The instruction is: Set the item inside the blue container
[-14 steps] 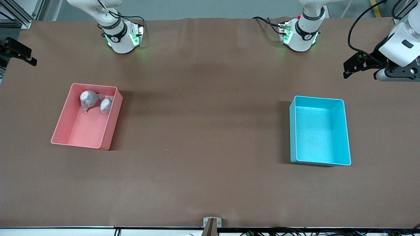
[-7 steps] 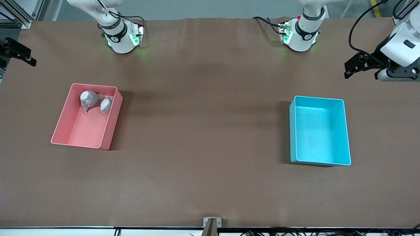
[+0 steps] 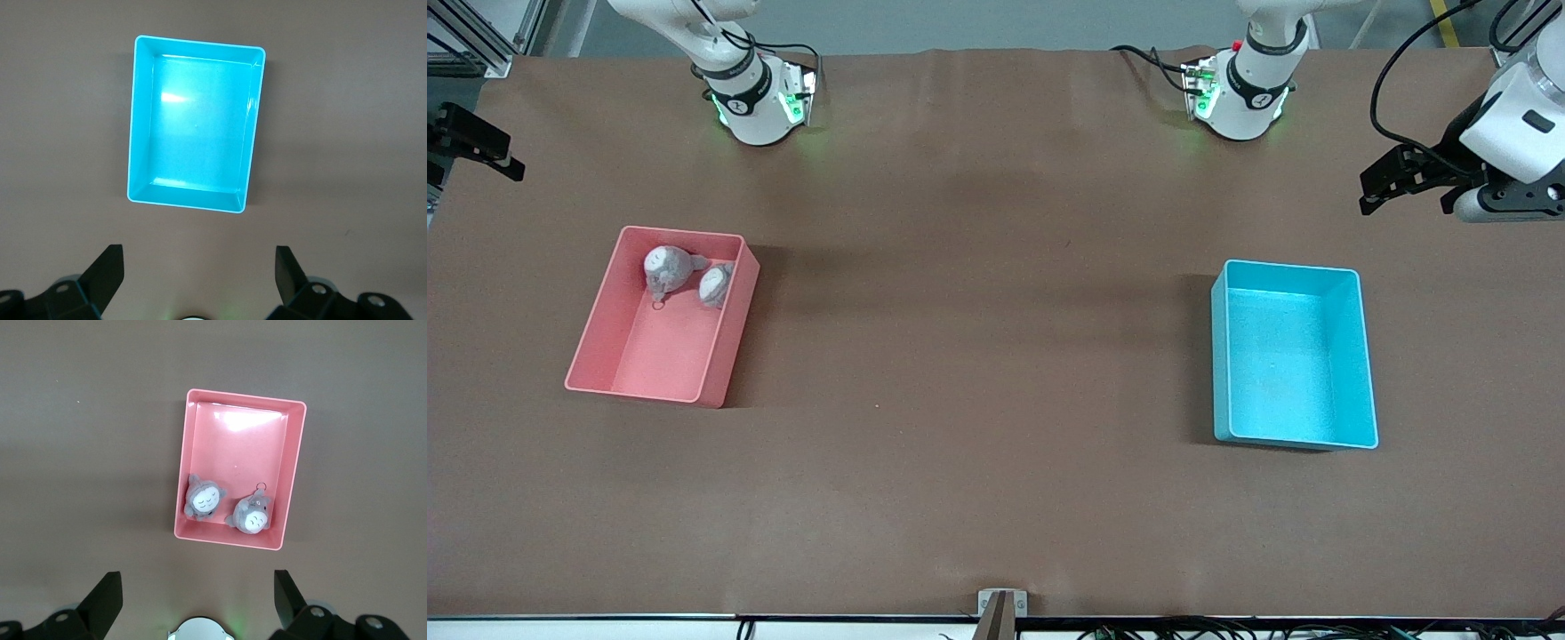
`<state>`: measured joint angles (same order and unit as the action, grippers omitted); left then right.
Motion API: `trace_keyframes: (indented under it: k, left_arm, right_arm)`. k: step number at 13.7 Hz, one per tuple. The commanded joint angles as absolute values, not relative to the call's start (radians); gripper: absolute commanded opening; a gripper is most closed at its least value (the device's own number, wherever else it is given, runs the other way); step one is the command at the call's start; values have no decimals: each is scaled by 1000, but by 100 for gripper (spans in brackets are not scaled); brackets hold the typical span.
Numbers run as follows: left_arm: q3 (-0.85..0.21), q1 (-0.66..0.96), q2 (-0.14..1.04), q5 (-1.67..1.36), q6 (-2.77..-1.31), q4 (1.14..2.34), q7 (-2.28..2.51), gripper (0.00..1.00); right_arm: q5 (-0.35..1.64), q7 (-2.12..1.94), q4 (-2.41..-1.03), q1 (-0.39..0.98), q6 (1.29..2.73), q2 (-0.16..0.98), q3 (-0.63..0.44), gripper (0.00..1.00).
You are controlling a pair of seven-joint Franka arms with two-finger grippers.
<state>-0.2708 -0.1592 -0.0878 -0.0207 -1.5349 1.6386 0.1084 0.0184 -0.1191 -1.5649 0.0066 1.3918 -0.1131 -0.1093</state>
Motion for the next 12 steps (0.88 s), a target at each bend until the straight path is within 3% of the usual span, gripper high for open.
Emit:
trace_keyframes:
  k: [1,12]
  left_arm:
    - [-276,-163,-94,-5,-1537,1634,117,100]
    - [-278,-160,-95,-2,-1514,1641,112,100]
  right_arm:
    - [23,-123,-1583,-9,1394,-130,-101,100]
    - [23,-124,-1580,-11,1381,-129,-103,100]
